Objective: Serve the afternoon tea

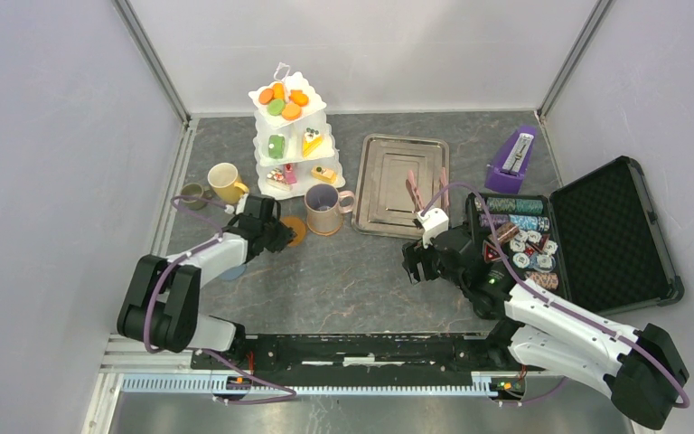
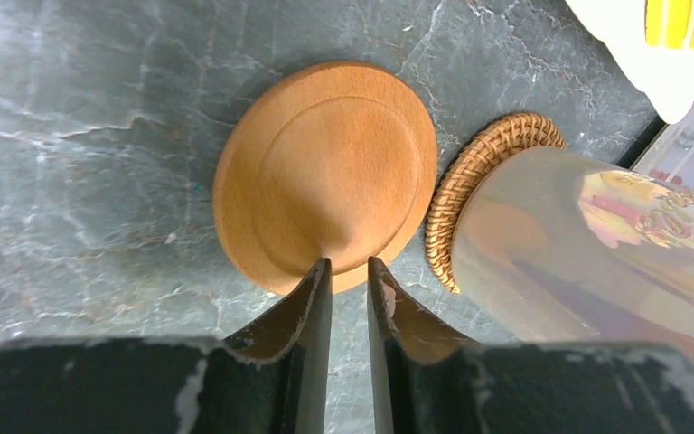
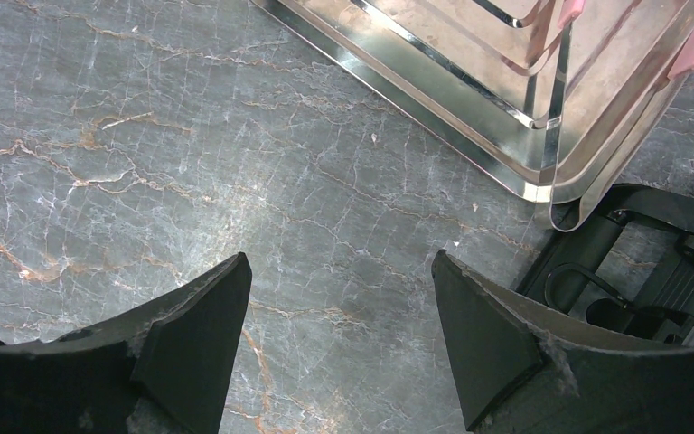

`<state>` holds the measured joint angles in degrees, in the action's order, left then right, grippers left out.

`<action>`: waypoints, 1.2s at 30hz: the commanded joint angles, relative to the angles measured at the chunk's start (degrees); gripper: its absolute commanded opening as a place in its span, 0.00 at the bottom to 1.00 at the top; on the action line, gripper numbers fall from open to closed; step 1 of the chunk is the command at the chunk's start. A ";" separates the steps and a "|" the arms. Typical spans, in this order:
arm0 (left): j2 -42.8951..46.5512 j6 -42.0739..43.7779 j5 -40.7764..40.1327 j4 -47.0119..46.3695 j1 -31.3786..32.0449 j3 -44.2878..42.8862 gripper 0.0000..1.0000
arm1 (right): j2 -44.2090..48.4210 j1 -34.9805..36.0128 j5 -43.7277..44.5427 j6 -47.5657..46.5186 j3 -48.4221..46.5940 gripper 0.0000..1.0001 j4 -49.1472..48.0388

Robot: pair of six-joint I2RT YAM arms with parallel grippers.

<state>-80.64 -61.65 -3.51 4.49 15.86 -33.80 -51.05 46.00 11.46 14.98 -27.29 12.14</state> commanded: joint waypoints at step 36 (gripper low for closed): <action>-18.94 -1.91 -9.53 35.72 -27.10 -43.75 0.42 | 7.16 -0.16 5.03 -0.15 -0.92 0.81 3.74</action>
<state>-98.43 -61.78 -14.37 39.24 -10.00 -75.09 -45.17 46.00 14.28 14.94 -27.29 15.49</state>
